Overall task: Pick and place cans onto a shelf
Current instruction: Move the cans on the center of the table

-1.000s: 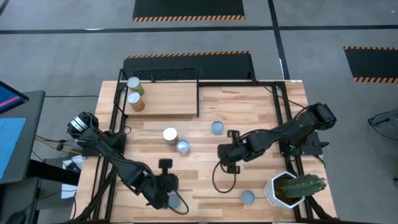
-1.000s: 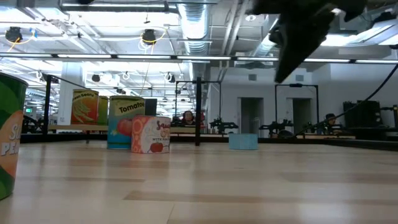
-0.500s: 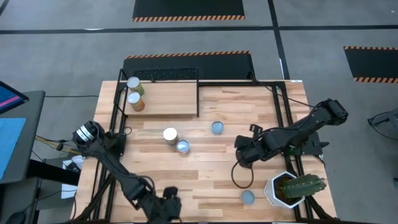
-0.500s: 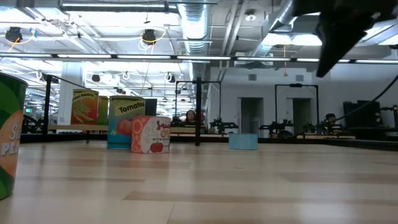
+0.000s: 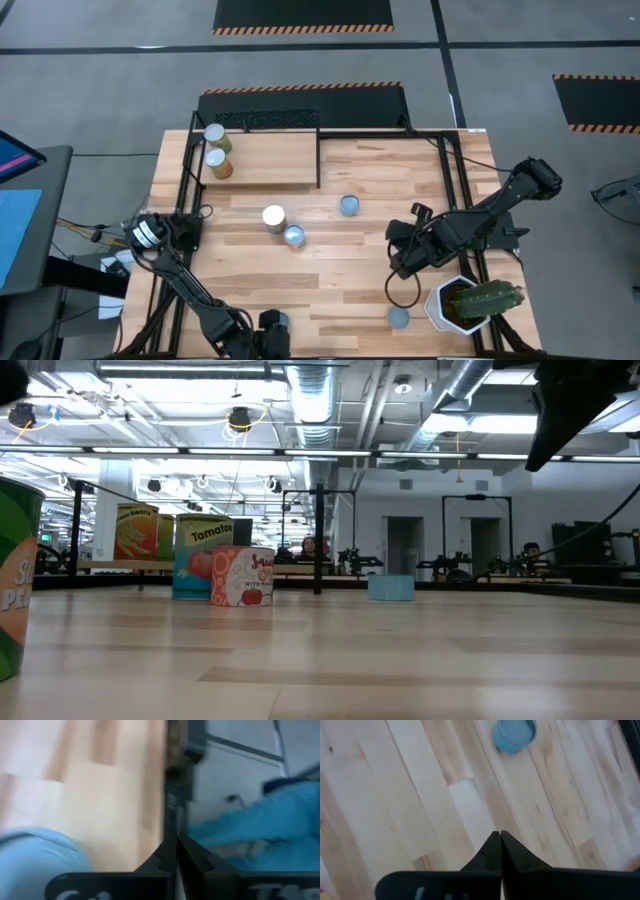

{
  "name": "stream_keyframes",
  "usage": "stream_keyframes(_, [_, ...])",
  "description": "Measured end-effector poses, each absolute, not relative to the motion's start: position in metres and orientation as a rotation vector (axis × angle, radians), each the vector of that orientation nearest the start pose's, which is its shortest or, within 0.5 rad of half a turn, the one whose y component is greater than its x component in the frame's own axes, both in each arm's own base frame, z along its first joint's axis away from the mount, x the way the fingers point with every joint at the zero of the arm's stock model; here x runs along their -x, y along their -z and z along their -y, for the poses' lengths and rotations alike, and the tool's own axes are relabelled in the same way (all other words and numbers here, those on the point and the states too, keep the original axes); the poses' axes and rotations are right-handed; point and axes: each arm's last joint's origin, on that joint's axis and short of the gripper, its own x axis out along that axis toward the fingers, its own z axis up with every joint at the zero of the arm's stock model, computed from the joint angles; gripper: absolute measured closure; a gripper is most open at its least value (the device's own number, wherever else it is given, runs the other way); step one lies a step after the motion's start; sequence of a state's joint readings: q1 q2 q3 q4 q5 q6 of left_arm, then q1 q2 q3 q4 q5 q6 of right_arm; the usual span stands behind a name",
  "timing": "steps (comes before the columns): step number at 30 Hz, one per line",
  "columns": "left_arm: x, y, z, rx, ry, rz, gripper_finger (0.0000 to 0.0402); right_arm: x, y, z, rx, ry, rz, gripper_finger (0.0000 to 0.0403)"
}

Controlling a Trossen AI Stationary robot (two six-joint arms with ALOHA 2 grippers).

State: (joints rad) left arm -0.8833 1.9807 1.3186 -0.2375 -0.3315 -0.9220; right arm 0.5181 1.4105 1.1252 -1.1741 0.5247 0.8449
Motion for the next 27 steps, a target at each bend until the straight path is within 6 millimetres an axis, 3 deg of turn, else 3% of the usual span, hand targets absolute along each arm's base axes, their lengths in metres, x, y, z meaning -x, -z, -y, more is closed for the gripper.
stream_keyframes(7, [-0.255,-0.149,0.288,0.177,-0.199,-1.008,0.0402,-0.215,-0.26,-0.108,-0.005,0.508,-1.121,0.0395])
stream_keyframes(11, [-0.249,-0.159,0.278,0.06,-0.388,-0.947,0.0401,-0.215,-0.26,-0.108,-0.005,0.507,-1.121,0.0395])
stream_keyframes(18, [-0.258,-0.183,0.287,-0.008,-0.288,-0.974,0.0401,-0.218,-0.261,-0.103,0.039,0.489,-1.134,0.0395])
stream_keyframes(23, [-0.267,-0.179,0.281,0.038,-0.248,-1.05,0.0401,-0.226,-0.259,-0.09,0.024,0.53,-1.147,0.0395])
stream_keyframes(27, [-0.277,-0.171,0.271,0.037,-0.278,-0.994,0.0402,-0.229,-0.259,-0.084,0.01,0.551,-1.147,0.0395])
